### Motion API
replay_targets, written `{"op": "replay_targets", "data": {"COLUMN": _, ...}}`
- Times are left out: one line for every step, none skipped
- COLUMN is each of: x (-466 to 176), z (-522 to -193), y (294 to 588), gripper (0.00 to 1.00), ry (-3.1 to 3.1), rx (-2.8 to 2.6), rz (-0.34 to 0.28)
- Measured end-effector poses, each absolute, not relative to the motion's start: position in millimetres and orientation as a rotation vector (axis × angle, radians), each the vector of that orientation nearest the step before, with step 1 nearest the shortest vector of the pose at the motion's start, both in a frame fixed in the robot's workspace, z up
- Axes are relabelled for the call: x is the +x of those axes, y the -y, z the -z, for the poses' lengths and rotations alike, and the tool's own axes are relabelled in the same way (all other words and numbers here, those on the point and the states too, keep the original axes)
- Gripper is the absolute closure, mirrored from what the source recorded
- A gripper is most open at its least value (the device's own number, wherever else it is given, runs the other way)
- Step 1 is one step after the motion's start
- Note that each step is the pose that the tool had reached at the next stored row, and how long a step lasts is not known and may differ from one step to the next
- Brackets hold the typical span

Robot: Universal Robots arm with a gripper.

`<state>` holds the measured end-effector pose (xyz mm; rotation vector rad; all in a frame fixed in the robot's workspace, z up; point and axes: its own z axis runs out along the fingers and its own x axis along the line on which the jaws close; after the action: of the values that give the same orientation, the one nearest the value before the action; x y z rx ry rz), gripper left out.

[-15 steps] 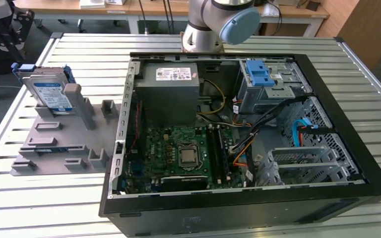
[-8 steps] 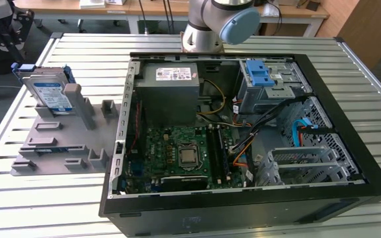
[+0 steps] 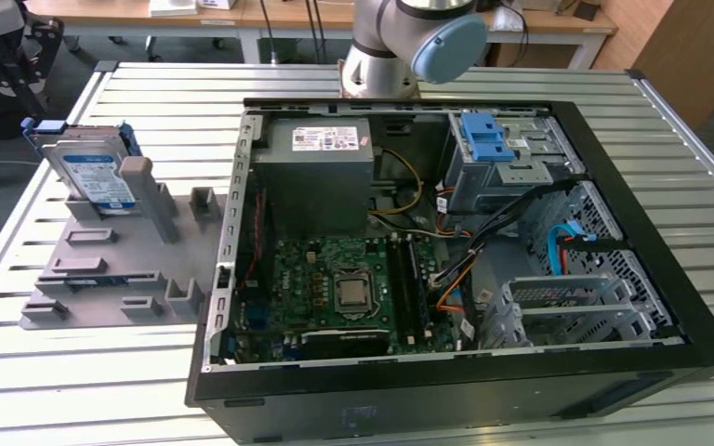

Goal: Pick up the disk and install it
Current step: 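Pick up the disk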

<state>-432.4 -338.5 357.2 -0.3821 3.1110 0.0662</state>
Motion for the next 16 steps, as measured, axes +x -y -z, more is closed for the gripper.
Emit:
{"op": "replay_targets", "data": {"x": -432.4, "z": -357.2, "y": 338.5, "gripper": 0.89, "ry": -3.111, "rx": -0.385, "rz": -0.066}}
{"op": "replay_targets", "data": {"x": -432.4, "z": -357.2, "y": 338.5, "gripper": 0.89, "ry": -3.11, "rx": -0.387, "rz": -0.066}}
{"op": "replay_targets", "data": {"x": -432.4, "z": -357.2, "y": 338.5, "gripper": 0.89, "ry": -3.11, "rx": -0.39, "rz": -0.066}}
{"op": "replay_targets", "data": {"x": -432.4, "z": -357.1, "y": 338.5, "gripper": 0.89, "ry": -3.11, "rx": -0.392, "rz": -0.066}}
{"op": "replay_targets", "data": {"x": -432.4, "z": -357.2, "y": 338.5, "gripper": 0.89, "ry": -3.11, "rx": -0.395, "rz": -0.066}}
{"op": "replay_targets", "data": {"x": -432.4, "z": -357.2, "y": 338.5, "gripper": 0.89, "ry": -3.109, "rx": -0.397, "rz": -0.066}}
{"op": "replay_targets", "data": {"x": -432.5, "z": -357.2, "y": 338.5, "gripper": 0.89, "ry": -3.109, "rx": -0.4, "rz": -0.066}}
{"op": "replay_targets", "data": {"x": -432.5, "z": -357.2, "y": 338.5, "gripper": 0.89, "ry": -3.109, "rx": -0.403, "rz": -0.066}}
{"op": "replay_targets", "data": {"x": -432.5, "z": -357.2, "y": 338.5, "gripper": 0.89, "ry": -3.108, "rx": -0.405, "rz": -0.066}}
{"op": "replay_targets", "data": {"x": -432.5, "z": -357.2, "y": 338.5, "gripper": 0.89, "ry": -3.108, "rx": -0.407, "rz": -0.066}}
{"op": "replay_targets", "data": {"x": -432.5, "z": -357.2, "y": 338.5, "gripper": 0.89, "ry": -3.108, "rx": -0.41, "rz": -0.066}}
{"op": "replay_targets", "data": {"x": -432.5, "z": -357.2, "y": 338.5, "gripper": 0.89, "ry": -3.108, "rx": -0.412, "rz": -0.066}}
{"op": "replay_targets", "data": {"x": -432.5, "z": -357.2, "y": 338.5, "gripper": 0.89, "ry": -3.107, "rx": -0.414, "rz": -0.066}}
{"op": "replay_targets", "data": {"x": -432.5, "z": -357.2, "y": 338.5, "gripper": 0.89, "ry": -3.107, "rx": -0.417, "rz": -0.066}}
{"op": "replay_targets", "data": {"x": -432.5, "z": -357.1, "y": 338.5, "gripper": 0.89, "ry": -3.107, "rx": -0.42, "rz": -0.066}}
{"op": "replay_targets", "data": {"x": -432.5, "z": -357.1, "y": 338.5, "gripper": 0.89, "ry": -3.106, "rx": -0.423, "rz": -0.066}}
